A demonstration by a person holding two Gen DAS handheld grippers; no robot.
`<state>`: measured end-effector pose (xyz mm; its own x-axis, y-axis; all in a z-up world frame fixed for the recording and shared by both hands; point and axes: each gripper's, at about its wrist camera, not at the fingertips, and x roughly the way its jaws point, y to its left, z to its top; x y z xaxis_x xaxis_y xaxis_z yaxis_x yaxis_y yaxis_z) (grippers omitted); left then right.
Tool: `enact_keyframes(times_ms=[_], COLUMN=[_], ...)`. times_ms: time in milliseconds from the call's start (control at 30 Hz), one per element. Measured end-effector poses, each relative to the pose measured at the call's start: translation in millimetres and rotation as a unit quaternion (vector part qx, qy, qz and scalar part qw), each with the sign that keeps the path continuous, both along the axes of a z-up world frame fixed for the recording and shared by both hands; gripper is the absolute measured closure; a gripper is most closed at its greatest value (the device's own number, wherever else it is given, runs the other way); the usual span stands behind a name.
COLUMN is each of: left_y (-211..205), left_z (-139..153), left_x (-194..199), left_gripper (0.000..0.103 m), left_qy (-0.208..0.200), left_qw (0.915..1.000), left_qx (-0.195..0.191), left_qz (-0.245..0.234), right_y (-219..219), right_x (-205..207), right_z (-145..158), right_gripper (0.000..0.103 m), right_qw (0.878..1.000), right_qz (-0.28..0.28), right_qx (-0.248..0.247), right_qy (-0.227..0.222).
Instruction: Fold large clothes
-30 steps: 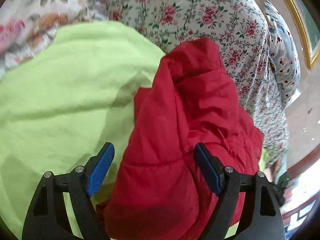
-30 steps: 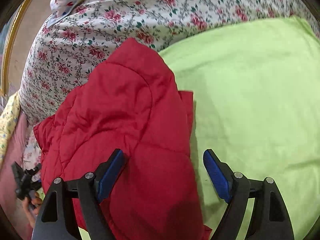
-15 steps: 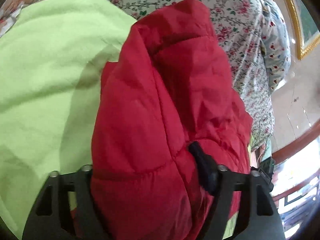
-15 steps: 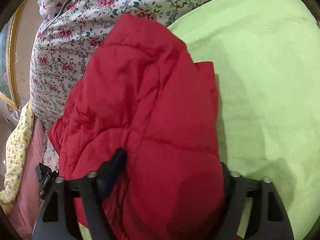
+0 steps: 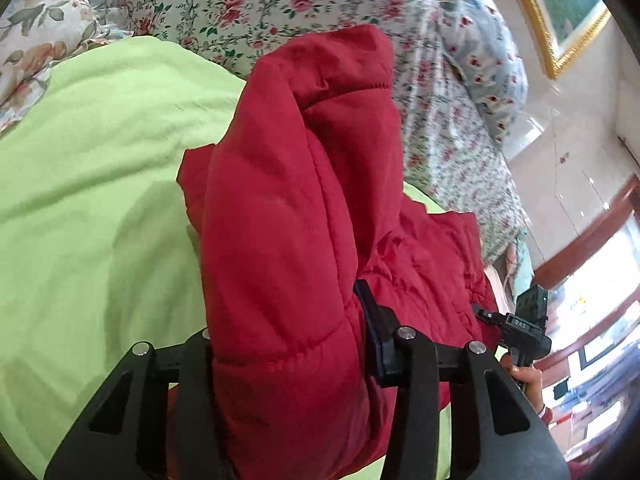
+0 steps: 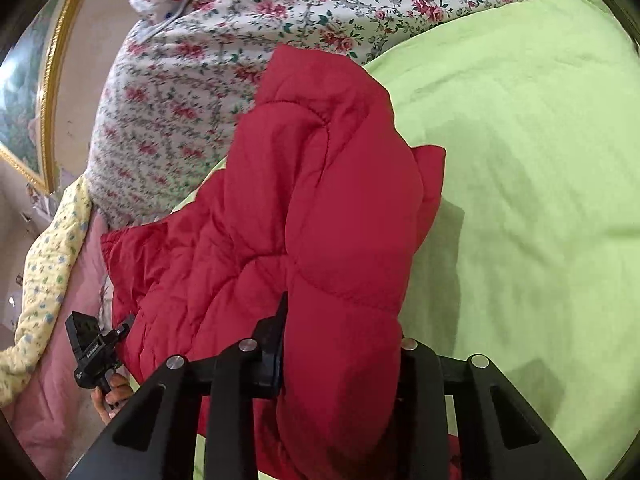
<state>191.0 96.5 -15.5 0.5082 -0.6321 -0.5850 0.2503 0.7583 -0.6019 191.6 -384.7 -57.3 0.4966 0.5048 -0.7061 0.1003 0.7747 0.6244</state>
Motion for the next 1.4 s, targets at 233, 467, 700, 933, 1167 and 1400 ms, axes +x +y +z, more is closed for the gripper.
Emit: enact_keyframes(times_ms=[233, 467, 700, 933, 1167, 1400], left_y=[7, 16, 19, 16, 12, 4], left_z=[-1, -7, -21, -27, -29, -18], left_x=[-48, -80, -81, -82, -80, -85], left_gripper=[0.061, 0.061, 0.060, 0.055, 0.042, 0.022], left_qy=[0.014, 0.026, 0.044, 0.037, 0.032, 0.012], left_qw=[0.9999, 0.9995, 0.9990, 0.9990, 0.9974, 0.9896], left_qx=[-0.004, -0.010, -0.004, 0.024, 0.061, 0.131], left_qz=[-0.008, -0.012, 0.000, 0.012, 0.024, 0.058], right_y=[1, 4, 5, 0, -2, 2], right_x=[-59, -90, -100, -98, -100, -99], right_z=[9, 15, 11, 4, -2, 3], right_gripper=[0.072, 0.072, 0.071, 0.067, 0.059, 0.043], right_qw=[1.000, 1.000, 1.000, 1.000, 1.000, 1.000], right_qz=[0.010, 0.011, 0.007, -0.001, 0.002, 0.002], right_qx=[0.007, 0.011, 0.016, 0.017, 0.009, -0.022], right_qy=[0.001, 0.004, 0.006, 0.008, 0.011, 0.016])
